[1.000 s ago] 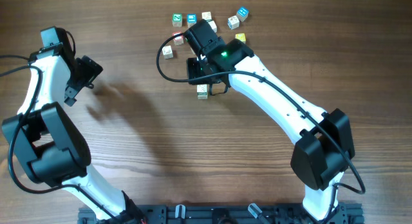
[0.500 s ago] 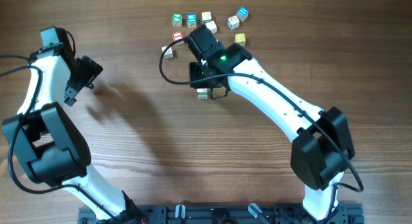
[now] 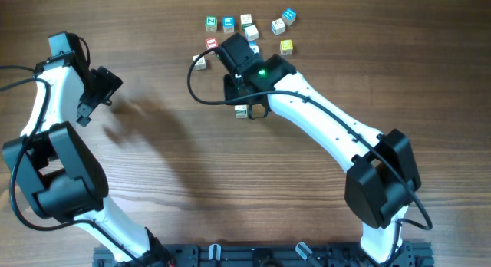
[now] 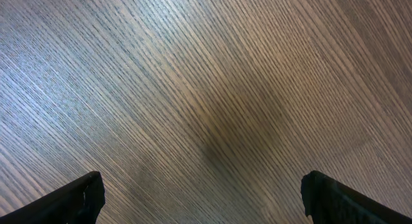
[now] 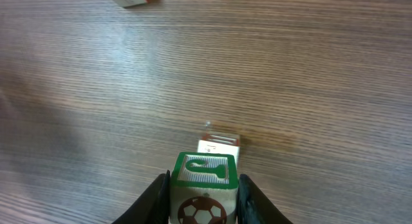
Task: Form a tower
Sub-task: 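Adjust the held soccer-ball block over the stack top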
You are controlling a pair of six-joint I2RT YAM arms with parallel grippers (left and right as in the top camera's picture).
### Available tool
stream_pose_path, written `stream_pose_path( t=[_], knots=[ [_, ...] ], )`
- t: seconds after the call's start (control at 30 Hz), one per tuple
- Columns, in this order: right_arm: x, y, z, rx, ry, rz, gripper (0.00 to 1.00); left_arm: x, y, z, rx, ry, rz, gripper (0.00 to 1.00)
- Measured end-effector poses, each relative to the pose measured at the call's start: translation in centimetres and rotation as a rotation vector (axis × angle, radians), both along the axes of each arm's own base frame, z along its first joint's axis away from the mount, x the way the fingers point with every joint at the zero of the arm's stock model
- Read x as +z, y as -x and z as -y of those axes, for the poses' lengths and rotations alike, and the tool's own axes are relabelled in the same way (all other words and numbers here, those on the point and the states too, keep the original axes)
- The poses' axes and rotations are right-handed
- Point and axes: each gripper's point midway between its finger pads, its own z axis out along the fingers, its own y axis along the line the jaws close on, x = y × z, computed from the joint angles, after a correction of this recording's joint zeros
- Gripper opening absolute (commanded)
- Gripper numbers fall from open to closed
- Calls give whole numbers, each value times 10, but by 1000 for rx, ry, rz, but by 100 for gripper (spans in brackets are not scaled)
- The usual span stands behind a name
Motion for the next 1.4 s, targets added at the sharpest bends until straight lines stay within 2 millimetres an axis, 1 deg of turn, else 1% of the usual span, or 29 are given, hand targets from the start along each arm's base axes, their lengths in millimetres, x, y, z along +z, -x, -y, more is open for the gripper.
stream_pose_path(
  t=[0.1, 0.87, 0.97, 1.07, 1.4],
  knots=[
    [0, 3, -3, 9, 3, 2, 17, 0, 0, 0, 0, 0, 0, 100],
    [0, 2, -2, 6, 8, 6, 17, 0, 0, 0, 0, 0, 0, 100],
    [-3, 2, -3, 6, 12, 2, 17, 0, 0, 0, 0, 0, 0, 100],
    [-10, 1, -3, 5, 19, -5, 18, 0, 0, 0, 0, 0, 0, 100],
    [-11, -1, -5, 4, 17, 1, 19, 0, 0, 0, 0, 0, 0, 100]
  ],
)
